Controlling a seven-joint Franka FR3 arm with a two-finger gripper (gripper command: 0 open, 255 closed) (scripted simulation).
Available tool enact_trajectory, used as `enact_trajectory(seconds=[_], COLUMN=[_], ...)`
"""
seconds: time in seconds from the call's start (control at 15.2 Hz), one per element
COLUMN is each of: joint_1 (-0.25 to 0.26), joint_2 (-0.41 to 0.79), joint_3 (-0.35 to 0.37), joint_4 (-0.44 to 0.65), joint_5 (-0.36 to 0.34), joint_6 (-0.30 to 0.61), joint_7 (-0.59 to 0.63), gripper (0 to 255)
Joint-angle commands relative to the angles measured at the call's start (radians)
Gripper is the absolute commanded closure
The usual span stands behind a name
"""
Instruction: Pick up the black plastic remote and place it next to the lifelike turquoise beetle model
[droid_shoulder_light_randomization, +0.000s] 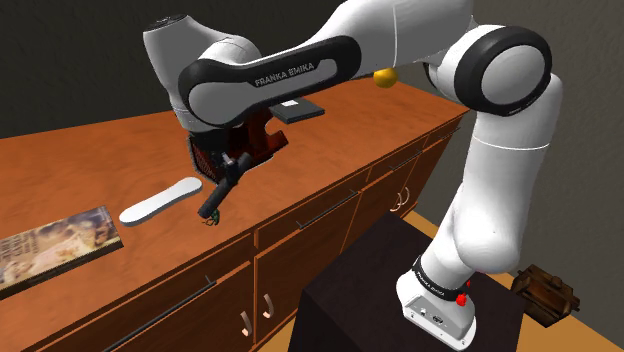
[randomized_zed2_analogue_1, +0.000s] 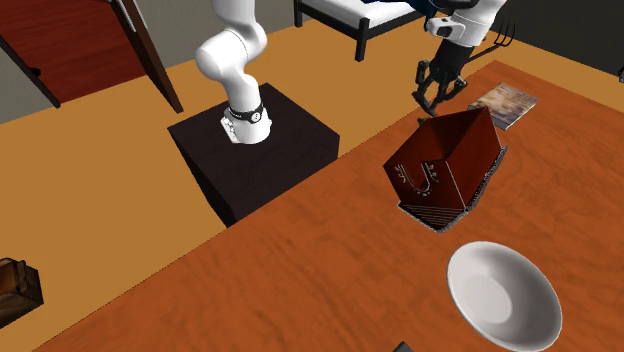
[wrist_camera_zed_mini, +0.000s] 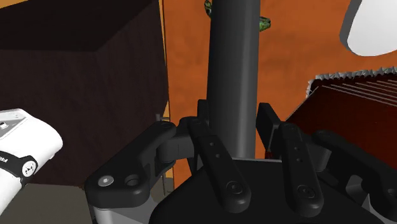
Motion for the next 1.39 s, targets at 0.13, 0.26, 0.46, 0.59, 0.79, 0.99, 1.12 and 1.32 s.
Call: enact_trajectory(seconds=[0.13,0.26,0.46,0.59,0.79,0.99,1.12,1.32], joint_1=[0.072,0.112,0.178,0.227,0.313,0.392,0.383,0.371], joint_2=[0.094,0.148,0.238,0.306,0.43,0.551,0.542,0.535], joint_3=[0.023,0.031,0.038,0.039,0.033,0.02,0.021,0.023], joint_4=[0.128,0.205,0.34,0.447,0.651,0.865,0.82,0.765], joint_5=[-0.021,-0.034,-0.054,-0.069,-0.094,-0.115,-0.113,-0.112], joint_6=[-0.055,-0.088,-0.145,-0.19,-0.275,-0.364,-0.331,-0.286], joint_7=[0.084,0.12,0.17,0.197,0.229,0.236,0.243,0.252], gripper=[255,255,255,255,255,255,255,255])
